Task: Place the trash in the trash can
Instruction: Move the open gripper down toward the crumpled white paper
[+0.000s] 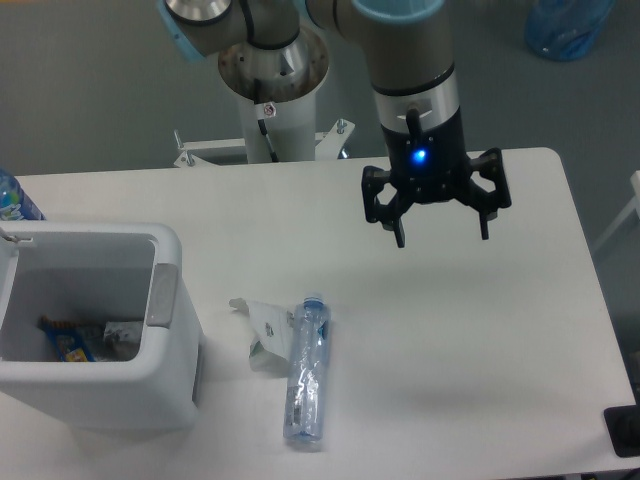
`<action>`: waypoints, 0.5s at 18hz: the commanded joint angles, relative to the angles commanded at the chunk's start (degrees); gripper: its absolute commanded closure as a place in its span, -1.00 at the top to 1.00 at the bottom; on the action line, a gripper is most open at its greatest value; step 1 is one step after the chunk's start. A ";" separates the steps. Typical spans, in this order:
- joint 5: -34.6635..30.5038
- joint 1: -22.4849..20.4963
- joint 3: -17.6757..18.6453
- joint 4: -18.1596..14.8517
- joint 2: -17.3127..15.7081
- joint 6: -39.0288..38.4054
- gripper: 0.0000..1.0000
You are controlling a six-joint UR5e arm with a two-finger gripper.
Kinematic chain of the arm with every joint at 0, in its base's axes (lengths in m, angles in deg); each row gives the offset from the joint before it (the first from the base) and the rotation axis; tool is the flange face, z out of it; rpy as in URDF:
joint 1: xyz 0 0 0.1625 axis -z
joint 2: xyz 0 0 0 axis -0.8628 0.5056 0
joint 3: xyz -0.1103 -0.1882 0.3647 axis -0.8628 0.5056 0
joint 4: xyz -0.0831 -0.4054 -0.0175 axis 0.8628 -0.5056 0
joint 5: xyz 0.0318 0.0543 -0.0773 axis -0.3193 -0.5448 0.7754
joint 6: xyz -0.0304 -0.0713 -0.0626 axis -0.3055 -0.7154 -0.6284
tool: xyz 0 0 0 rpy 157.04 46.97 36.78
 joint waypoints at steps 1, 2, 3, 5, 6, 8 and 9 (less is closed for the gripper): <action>-0.09 0.00 1.05 1.49 -0.09 -0.18 1.00; 0.00 0.00 2.02 3.24 -0.18 -1.05 1.00; -0.09 0.09 3.08 4.48 -0.18 -2.01 1.00; -0.09 0.18 4.40 5.54 -0.18 -2.64 1.00; 0.00 0.26 4.93 5.54 -0.18 -2.55 1.00; 0.52 1.84 5.72 5.46 0.26 -2.55 1.00; 1.48 2.54 5.72 5.37 0.52 -2.55 1.00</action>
